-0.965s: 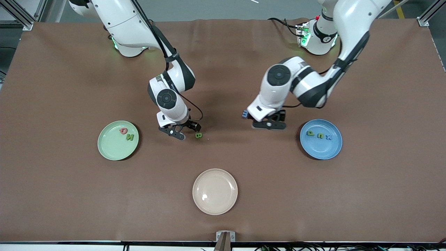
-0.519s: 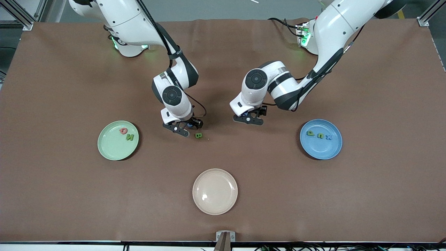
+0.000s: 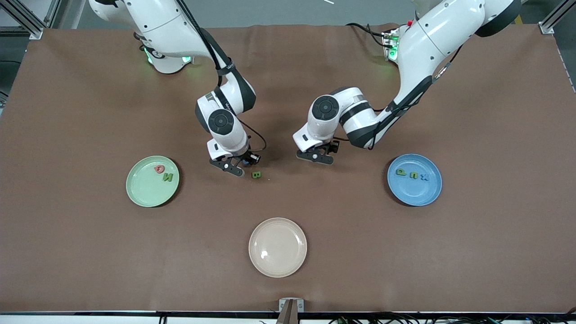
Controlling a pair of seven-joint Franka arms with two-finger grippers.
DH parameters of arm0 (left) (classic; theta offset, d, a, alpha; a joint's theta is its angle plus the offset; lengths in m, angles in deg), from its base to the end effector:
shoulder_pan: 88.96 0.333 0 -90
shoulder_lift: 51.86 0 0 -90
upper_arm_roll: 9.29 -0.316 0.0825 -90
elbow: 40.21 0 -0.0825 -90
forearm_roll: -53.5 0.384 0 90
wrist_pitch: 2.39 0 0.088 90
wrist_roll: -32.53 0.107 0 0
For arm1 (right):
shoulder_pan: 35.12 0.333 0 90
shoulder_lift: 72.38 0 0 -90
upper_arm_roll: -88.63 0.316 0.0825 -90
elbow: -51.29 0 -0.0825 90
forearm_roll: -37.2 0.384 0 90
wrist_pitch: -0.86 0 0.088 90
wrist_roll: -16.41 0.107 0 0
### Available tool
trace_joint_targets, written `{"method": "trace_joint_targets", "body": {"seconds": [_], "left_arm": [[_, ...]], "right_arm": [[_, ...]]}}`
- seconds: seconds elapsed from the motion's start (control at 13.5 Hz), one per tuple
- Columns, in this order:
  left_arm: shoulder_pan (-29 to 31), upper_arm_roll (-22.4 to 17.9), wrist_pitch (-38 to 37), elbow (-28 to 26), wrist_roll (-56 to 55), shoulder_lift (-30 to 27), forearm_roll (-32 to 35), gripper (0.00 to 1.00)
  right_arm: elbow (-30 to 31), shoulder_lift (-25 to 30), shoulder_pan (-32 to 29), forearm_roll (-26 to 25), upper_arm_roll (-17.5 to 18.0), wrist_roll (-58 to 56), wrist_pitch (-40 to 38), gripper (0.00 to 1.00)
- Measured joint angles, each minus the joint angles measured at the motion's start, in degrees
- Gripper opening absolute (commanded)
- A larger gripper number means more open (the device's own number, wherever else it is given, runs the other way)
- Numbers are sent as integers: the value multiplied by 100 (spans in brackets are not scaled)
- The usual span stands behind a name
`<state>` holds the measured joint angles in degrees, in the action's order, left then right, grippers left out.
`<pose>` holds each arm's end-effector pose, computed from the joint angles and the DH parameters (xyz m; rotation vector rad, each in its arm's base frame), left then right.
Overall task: Sort upper and lower case letters into plates
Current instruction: 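Grasp the blue E with the left gripper while the right gripper carries G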
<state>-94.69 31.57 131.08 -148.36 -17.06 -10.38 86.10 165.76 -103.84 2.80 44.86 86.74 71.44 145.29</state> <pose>0.4477 -0.4319 0.1923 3.1060 -0.3895 -0.1135 0.4890 0.3544 0.1785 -3.0427 0.6752 0.0931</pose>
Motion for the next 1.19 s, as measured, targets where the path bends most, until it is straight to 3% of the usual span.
{"method": "trace_joint_targets", "body": {"seconds": [0.37,0.52,0.96,1.19], "left_arm": [[-213,-127,2,-31,-69,47,0,67],[-218,-135,2,-39,-86,80,0,64],[-218,-146,2,-84,-95,89,103,50],[-219,-142,26,-101,-96,91,107,38]], "right_arm": [[-33,53,-45,-5,-91,-41,-181,0],[-73,283,-330,-8,-155,-571,-571,0],[-40,1162,-2134,-52,-226,-3709,-1834,0],[41,1177,-3066,-617,-240,-4989,-1830,0]]}}
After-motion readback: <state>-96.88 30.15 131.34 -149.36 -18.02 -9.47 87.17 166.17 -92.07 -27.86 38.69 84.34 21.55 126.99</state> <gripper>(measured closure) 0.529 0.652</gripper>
